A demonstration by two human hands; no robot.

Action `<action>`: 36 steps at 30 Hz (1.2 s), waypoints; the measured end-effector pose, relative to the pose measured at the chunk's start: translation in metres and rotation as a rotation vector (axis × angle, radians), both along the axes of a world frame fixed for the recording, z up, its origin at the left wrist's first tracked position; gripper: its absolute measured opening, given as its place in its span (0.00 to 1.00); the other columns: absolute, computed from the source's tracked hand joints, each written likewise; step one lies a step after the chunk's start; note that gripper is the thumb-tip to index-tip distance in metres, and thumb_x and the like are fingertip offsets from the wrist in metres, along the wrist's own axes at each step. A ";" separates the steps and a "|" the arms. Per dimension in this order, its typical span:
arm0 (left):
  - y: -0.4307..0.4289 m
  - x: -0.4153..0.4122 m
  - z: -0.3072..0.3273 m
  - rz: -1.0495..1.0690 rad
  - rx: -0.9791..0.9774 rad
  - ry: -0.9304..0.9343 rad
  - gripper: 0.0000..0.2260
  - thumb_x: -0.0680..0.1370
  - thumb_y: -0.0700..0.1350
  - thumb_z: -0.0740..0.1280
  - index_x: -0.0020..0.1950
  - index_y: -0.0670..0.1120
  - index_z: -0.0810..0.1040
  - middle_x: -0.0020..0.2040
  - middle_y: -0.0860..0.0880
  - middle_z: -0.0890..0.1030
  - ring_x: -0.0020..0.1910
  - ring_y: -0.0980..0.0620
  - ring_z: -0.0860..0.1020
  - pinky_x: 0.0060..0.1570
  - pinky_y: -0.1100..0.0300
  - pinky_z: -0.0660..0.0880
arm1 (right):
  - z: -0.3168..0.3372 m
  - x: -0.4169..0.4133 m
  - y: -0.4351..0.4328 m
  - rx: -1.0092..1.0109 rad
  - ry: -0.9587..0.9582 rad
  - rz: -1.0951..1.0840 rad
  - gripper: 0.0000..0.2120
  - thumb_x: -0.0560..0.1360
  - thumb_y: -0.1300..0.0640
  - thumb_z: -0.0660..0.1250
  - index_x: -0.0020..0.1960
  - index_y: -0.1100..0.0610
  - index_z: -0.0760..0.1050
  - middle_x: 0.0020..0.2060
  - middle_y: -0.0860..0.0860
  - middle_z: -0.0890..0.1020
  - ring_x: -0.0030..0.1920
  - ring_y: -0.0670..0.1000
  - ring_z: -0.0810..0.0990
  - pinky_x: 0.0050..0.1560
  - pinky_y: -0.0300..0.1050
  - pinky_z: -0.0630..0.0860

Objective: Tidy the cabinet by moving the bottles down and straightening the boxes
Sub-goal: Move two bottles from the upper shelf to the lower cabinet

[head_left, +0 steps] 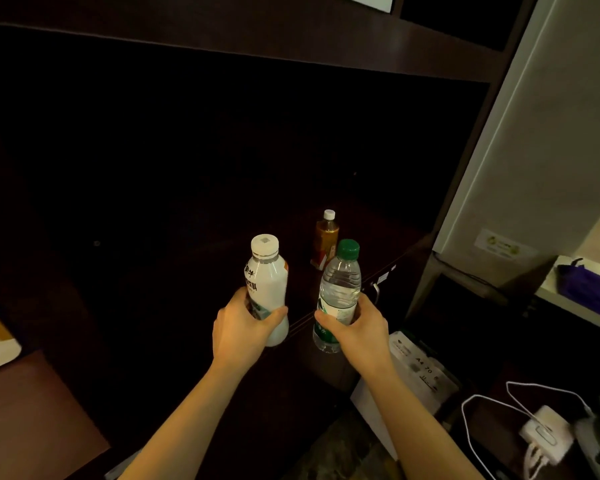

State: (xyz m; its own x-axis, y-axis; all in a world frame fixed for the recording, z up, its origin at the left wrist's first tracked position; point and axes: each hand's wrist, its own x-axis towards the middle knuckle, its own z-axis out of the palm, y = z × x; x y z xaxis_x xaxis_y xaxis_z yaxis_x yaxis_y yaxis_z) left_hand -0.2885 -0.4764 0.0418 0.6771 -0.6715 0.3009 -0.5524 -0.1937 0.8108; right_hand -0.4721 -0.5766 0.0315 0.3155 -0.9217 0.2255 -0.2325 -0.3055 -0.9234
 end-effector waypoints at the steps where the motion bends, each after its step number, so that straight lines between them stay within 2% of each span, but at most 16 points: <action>1: -0.006 0.003 0.000 -0.005 -0.005 0.007 0.27 0.66 0.60 0.76 0.59 0.48 0.77 0.52 0.52 0.83 0.52 0.51 0.81 0.48 0.50 0.80 | 0.000 0.003 -0.007 -0.003 0.007 0.003 0.29 0.65 0.44 0.80 0.63 0.45 0.75 0.51 0.39 0.84 0.51 0.36 0.82 0.48 0.32 0.79; 6: -0.038 0.018 -0.004 0.017 -0.011 0.097 0.27 0.65 0.59 0.77 0.59 0.52 0.76 0.51 0.57 0.82 0.52 0.54 0.81 0.50 0.51 0.80 | -0.002 0.024 -0.048 0.000 -0.003 0.045 0.29 0.64 0.45 0.80 0.63 0.46 0.76 0.49 0.38 0.84 0.49 0.35 0.82 0.46 0.31 0.78; 10: -0.070 0.027 -0.009 0.084 -0.020 0.174 0.28 0.65 0.57 0.78 0.62 0.52 0.76 0.55 0.55 0.82 0.55 0.53 0.80 0.52 0.49 0.80 | -0.005 0.045 -0.090 -0.013 0.003 0.091 0.23 0.63 0.43 0.80 0.54 0.37 0.74 0.45 0.37 0.84 0.46 0.33 0.82 0.43 0.30 0.77; 12: -0.088 0.030 -0.011 0.130 -0.021 0.183 0.28 0.66 0.55 0.79 0.63 0.51 0.76 0.57 0.53 0.82 0.56 0.52 0.80 0.52 0.49 0.80 | -0.009 0.055 -0.112 -0.012 0.005 0.127 0.23 0.62 0.42 0.80 0.53 0.37 0.74 0.44 0.38 0.85 0.46 0.35 0.83 0.44 0.34 0.79; 14: -0.103 0.031 -0.012 0.178 -0.015 0.164 0.29 0.66 0.55 0.78 0.64 0.50 0.76 0.58 0.52 0.82 0.57 0.51 0.80 0.53 0.49 0.80 | -0.012 0.065 -0.134 -0.010 0.015 0.175 0.22 0.62 0.42 0.80 0.53 0.38 0.75 0.44 0.37 0.85 0.45 0.36 0.83 0.45 0.35 0.80; 17: -0.124 0.033 -0.016 0.238 -0.022 0.136 0.29 0.67 0.55 0.78 0.65 0.48 0.75 0.59 0.51 0.82 0.58 0.50 0.80 0.53 0.49 0.80 | -0.014 0.080 -0.163 -0.009 0.007 0.263 0.23 0.63 0.42 0.79 0.54 0.38 0.75 0.45 0.31 0.83 0.47 0.32 0.81 0.41 0.27 0.77; 19: -0.136 0.035 -0.019 0.286 -0.032 0.132 0.29 0.68 0.55 0.78 0.65 0.48 0.76 0.59 0.51 0.82 0.58 0.51 0.80 0.53 0.50 0.80 | -0.017 0.089 -0.180 -0.005 -0.002 0.300 0.23 0.63 0.43 0.80 0.56 0.40 0.76 0.43 0.33 0.84 0.47 0.31 0.81 0.41 0.25 0.76; 25: -0.158 0.041 -0.029 0.371 -0.021 0.136 0.29 0.68 0.54 0.78 0.65 0.47 0.75 0.58 0.51 0.82 0.57 0.52 0.80 0.53 0.51 0.80 | -0.032 0.115 -0.215 0.009 -0.008 0.401 0.24 0.65 0.48 0.81 0.58 0.45 0.76 0.46 0.35 0.82 0.47 0.28 0.79 0.43 0.26 0.76; 29: -0.168 0.045 -0.036 0.431 -0.004 0.129 0.29 0.68 0.54 0.78 0.65 0.46 0.75 0.58 0.51 0.82 0.56 0.52 0.81 0.53 0.52 0.80 | -0.045 0.130 -0.227 0.046 0.006 0.480 0.28 0.65 0.48 0.80 0.62 0.50 0.76 0.51 0.40 0.83 0.50 0.34 0.81 0.49 0.34 0.79; 32: -0.172 0.048 -0.041 0.462 -0.011 0.133 0.29 0.68 0.54 0.78 0.65 0.46 0.75 0.57 0.51 0.82 0.55 0.53 0.81 0.52 0.53 0.80 | -0.050 0.139 -0.232 0.042 0.015 0.513 0.27 0.65 0.47 0.80 0.60 0.48 0.75 0.48 0.38 0.82 0.48 0.29 0.80 0.43 0.27 0.77; 36: -0.176 0.052 -0.047 0.489 -0.021 0.160 0.29 0.68 0.53 0.79 0.64 0.45 0.75 0.56 0.50 0.83 0.55 0.53 0.81 0.53 0.53 0.80 | -0.056 0.150 -0.239 0.059 0.013 0.546 0.26 0.66 0.50 0.81 0.60 0.47 0.75 0.47 0.38 0.83 0.48 0.30 0.80 0.44 0.30 0.79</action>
State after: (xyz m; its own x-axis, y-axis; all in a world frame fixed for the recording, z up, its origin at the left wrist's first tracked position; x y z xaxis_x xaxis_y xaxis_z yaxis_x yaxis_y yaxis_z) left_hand -0.2369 -0.6523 -0.0052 0.9492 -0.2598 0.1775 -0.2697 -0.3814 0.8842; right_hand -0.3225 -0.8161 -0.0248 0.7542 -0.6340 0.1713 -0.0657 -0.3324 -0.9409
